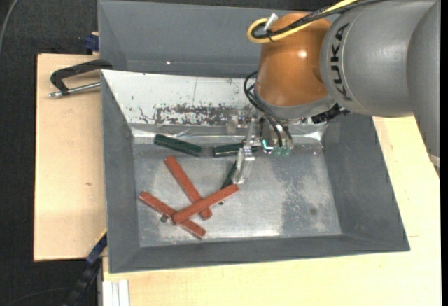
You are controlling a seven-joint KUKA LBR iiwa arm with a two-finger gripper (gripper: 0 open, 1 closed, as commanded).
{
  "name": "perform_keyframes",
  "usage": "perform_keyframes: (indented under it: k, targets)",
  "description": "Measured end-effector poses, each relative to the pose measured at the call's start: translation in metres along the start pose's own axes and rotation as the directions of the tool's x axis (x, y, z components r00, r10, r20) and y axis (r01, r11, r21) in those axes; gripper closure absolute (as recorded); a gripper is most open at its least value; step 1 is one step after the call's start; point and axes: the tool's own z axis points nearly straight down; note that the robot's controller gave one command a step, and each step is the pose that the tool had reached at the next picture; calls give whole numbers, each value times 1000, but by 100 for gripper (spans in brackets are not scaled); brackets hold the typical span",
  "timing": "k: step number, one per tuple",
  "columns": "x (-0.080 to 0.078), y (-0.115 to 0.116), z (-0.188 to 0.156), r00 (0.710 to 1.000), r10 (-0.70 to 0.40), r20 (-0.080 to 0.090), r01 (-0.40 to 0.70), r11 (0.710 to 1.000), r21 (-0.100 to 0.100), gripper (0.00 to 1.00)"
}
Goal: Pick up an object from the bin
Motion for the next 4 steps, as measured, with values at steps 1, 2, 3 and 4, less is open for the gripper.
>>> perform_keyframes:
  k: [1,2,3,4]
  targets:
    - [61,-30,71,953,-302,8,302,953,3,0]
    - [30,4,70,923,-384,14,384,923,4,0]
    - [26,3,64,924,-381,29,381,925,7,100]
    - [54,45,45,845,-535,9,535,845,3,100]
